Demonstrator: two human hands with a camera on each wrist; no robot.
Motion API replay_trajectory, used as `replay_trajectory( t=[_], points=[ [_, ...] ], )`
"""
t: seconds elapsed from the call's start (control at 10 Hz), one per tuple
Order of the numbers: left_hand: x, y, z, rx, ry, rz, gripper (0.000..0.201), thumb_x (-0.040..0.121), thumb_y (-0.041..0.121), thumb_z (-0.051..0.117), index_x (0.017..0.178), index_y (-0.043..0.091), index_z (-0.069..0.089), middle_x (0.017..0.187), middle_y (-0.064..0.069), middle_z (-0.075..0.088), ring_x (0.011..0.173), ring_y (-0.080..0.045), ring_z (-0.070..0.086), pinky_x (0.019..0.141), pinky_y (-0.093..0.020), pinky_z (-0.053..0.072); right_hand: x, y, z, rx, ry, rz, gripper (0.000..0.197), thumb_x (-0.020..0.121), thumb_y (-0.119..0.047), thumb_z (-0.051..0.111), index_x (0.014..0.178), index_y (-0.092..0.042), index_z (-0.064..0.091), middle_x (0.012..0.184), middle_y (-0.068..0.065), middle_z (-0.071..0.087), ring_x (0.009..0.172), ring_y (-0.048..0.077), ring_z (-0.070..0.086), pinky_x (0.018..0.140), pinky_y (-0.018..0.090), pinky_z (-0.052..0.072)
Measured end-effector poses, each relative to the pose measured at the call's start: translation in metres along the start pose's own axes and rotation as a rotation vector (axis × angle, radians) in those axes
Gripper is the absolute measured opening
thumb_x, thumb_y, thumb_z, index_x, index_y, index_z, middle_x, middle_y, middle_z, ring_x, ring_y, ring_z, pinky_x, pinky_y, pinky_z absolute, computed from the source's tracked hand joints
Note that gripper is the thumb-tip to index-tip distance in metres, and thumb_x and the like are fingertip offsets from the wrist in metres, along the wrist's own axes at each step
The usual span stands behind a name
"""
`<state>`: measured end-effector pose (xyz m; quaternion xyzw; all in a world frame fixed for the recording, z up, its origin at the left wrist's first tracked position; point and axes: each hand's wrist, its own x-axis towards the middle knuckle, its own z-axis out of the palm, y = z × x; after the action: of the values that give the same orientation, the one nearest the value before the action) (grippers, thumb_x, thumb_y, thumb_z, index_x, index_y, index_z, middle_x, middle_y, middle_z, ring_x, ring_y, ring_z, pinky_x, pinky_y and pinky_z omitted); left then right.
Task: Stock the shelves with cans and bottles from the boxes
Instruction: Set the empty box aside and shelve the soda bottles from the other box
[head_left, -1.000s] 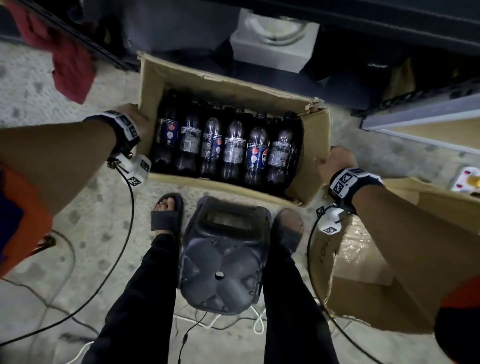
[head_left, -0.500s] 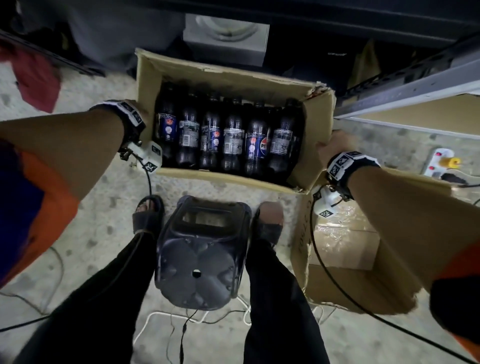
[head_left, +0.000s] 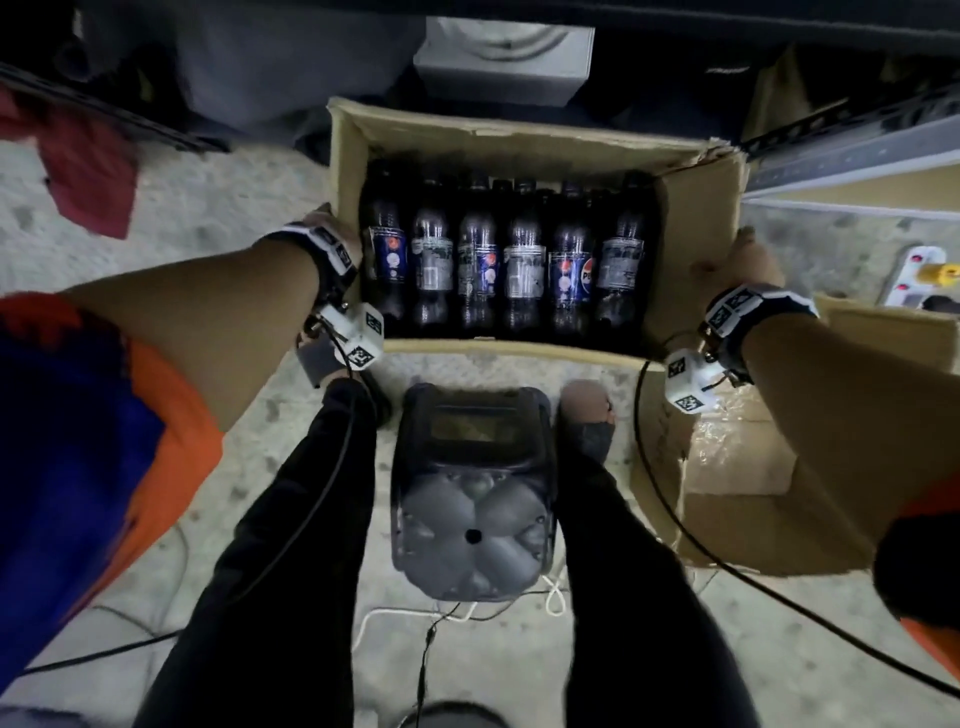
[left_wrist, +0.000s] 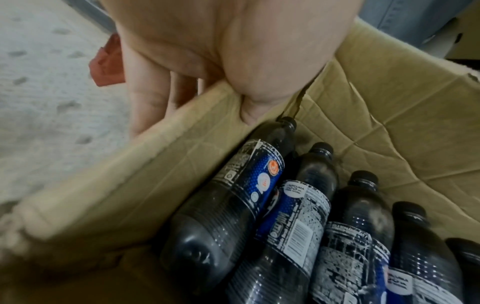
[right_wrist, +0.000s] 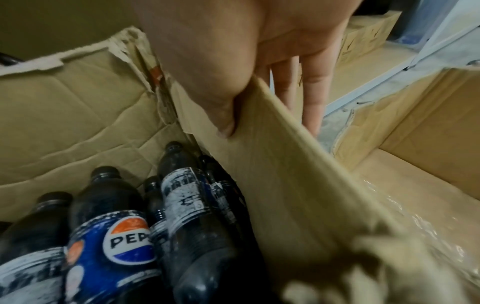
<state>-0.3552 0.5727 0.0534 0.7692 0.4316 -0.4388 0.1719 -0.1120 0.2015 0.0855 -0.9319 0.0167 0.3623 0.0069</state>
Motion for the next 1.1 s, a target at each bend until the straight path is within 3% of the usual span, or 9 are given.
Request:
replay_trajectory(
  t=[0.1,0.2,0.3,0.4,0.5,0.7,0.8,0.9,1.1],
  points=[
    [-0.009,-0.006,-0.012,-0.132,-0.080,0.037,0.047,0.100,0.025,0.056,0.139,-0.001,0.051,0.141,-0.023,0.053,0.115,-0.030,0.056,0.060,-0.023,0.035,-0.013,-0.019,0.009,0.094,0.097,0.035,0.060,0.094,-0.027,0.060,0.140,0.000,0.033,0.136,0.027,0.052,0.125,0.044,0.053,0.104,0.050,0.044],
    [-0.020,-0.005,-0.020,-0.175,-0.095,0.078,0.037,0.100,0.018,0.055,0.131,-0.002,0.053,0.128,-0.022,0.059,0.113,-0.036,0.060,0.085,-0.039,0.052,-0.024,-0.032,0.020,0.133,0.198,-0.019,0.091,0.091,-0.037,0.062,0.156,0.003,0.011,0.156,0.027,0.029,0.145,0.042,0.029,0.121,0.046,0.024],
    [-0.021,0.002,-0.024,-0.307,0.009,0.066,0.050,0.096,0.035,0.060,0.135,0.005,0.052,0.124,-0.018,0.063,0.108,-0.037,0.063,0.087,-0.044,0.052,-0.037,-0.041,0.023,0.160,0.256,-0.088,0.096,0.090,-0.039,0.060,0.159,0.001,0.005,0.167,0.018,0.006,0.154,0.033,0.009,0.126,0.041,0.011],
    [-0.046,0.013,-0.040,-0.312,0.090,0.007,0.065,0.096,0.041,0.059,0.148,0.008,0.037,0.144,-0.016,0.051,0.126,-0.039,0.053,0.098,-0.044,0.047,-0.062,-0.055,0.014,0.100,0.237,-0.224,0.087,0.094,-0.042,0.058,0.159,-0.004,0.014,0.169,0.012,0.004,0.155,0.029,0.004,0.127,0.040,0.008],
    [-0.091,0.022,-0.058,-0.227,0.161,0.152,0.067,0.098,0.036,0.058,0.152,0.011,0.028,0.141,-0.022,0.051,0.124,-0.042,0.053,0.091,-0.042,0.044,-0.085,-0.067,0.005,0.108,0.162,-0.394,0.076,0.096,-0.040,0.059,0.158,-0.014,0.024,0.167,0.011,0.014,0.155,0.029,0.008,0.126,0.039,0.011],
    [-0.117,0.036,-0.063,-0.231,0.275,0.356,0.067,0.097,0.045,0.057,0.154,0.020,0.035,0.150,-0.012,0.046,0.134,-0.031,0.047,0.108,-0.038,0.039,-0.092,-0.081,-0.006,0.044,0.144,-0.641,0.074,0.096,-0.046,0.060,0.156,-0.014,0.033,0.164,0.011,0.026,0.153,0.031,0.016,0.125,0.041,0.017],
    [-0.103,0.050,-0.055,-0.235,0.344,0.450,0.063,0.095,0.045,0.059,0.150,0.021,0.040,0.143,-0.014,0.052,0.127,-0.033,0.052,0.105,-0.042,0.045,-0.077,-0.092,-0.002,-0.019,0.131,-0.716,0.075,0.097,-0.047,0.056,0.158,-0.013,0.028,0.166,0.009,0.021,0.155,0.031,0.010,0.126,0.046,0.014],
    [-0.079,0.063,-0.053,-0.174,0.380,0.566,0.063,0.095,0.041,0.059,0.151,0.019,0.040,0.150,-0.012,0.046,0.135,-0.035,0.045,0.113,-0.046,0.039,-0.055,-0.107,0.009,-0.102,0.104,-0.778,0.075,0.099,-0.054,0.048,0.161,-0.021,0.020,0.169,0.003,0.012,0.156,0.028,0.002,0.125,0.053,0.008],
    [-0.033,0.081,-0.058,-0.279,0.440,0.661,0.057,0.101,0.040,0.053,0.154,0.025,0.039,0.151,-0.004,0.047,0.137,-0.023,0.045,0.115,-0.033,0.034,-0.015,-0.138,0.026,-0.124,0.168,-0.814,0.068,0.102,-0.056,0.038,0.161,-0.030,0.016,0.169,-0.002,0.010,0.156,0.028,-0.003,0.123,0.056,-0.001]
  ],
)
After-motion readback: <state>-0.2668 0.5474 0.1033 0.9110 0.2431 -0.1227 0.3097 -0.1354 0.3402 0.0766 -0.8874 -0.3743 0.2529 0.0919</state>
